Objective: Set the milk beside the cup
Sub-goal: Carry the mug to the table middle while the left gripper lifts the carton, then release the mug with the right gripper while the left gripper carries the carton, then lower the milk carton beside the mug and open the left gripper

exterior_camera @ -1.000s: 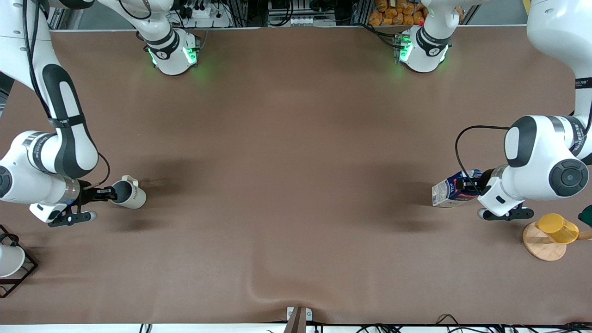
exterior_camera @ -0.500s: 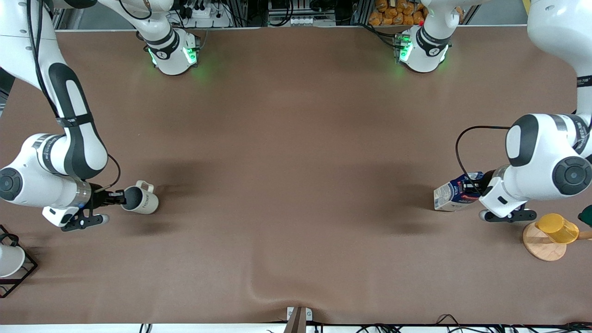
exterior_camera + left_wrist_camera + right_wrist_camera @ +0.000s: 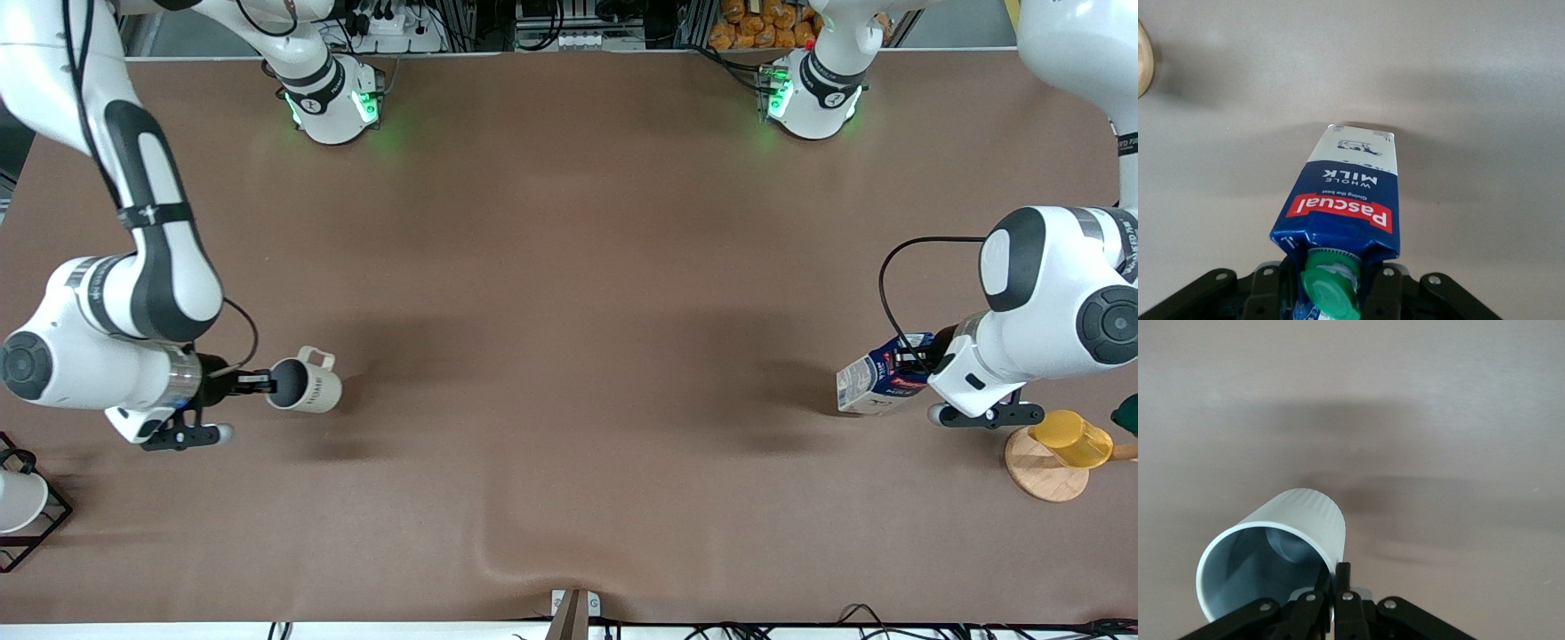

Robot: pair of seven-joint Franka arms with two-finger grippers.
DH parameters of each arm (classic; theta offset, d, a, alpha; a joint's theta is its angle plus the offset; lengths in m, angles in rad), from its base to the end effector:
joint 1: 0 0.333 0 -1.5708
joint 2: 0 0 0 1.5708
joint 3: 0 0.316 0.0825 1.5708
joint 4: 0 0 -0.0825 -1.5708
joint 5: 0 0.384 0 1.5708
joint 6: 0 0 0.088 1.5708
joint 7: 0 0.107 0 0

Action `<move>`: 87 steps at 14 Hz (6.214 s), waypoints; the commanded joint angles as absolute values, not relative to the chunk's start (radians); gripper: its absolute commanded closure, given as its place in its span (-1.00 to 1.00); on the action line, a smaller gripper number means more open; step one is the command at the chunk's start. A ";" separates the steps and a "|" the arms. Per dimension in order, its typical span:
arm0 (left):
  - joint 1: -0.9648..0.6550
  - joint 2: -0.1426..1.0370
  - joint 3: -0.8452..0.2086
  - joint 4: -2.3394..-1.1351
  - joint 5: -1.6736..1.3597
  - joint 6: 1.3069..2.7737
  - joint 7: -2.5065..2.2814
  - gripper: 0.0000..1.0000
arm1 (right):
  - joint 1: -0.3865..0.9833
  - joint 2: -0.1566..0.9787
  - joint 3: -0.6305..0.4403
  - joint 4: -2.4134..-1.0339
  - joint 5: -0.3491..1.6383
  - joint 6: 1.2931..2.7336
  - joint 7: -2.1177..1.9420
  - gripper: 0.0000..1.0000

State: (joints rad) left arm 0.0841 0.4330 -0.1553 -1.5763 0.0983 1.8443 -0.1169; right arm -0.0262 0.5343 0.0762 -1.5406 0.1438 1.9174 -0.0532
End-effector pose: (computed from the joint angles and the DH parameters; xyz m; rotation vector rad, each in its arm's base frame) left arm 0.6589 -0.0268 0.3796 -3.0908 -0.0317 0.2417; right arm 0.6776 0.0369 0.3321 -2.9613 -0.0534 0.2320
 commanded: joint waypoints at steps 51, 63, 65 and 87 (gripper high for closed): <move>-0.070 0.362 -0.499 -1.454 0.084 1.528 -0.664 0.39 | 0.324 0.503 0.061 -1.308 0.123 1.781 0.665 -1.00; -0.379 0.578 -0.488 -1.282 0.064 1.615 -1.077 0.40 | 0.048 0.341 -0.048 -1.319 0.067 1.600 -0.082 -1.00; -0.419 0.609 -0.480 -1.281 0.064 1.649 -1.077 0.41 | -0.003 0.313 -0.046 -1.328 0.067 1.600 -0.181 -1.00; -0.560 0.719 -0.324 -1.272 0.072 1.827 -0.954 -1.00 | -0.040 -0.001 -0.089 -1.524 0.066 1.552 -0.268 -1.00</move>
State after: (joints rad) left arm -0.5414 0.7010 -0.3392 -1.2989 0.0747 1.8173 -0.9754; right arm -0.0639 0.0774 -0.0782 -1.4054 0.0748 1.4937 -0.2908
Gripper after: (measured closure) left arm 0.441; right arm 0.000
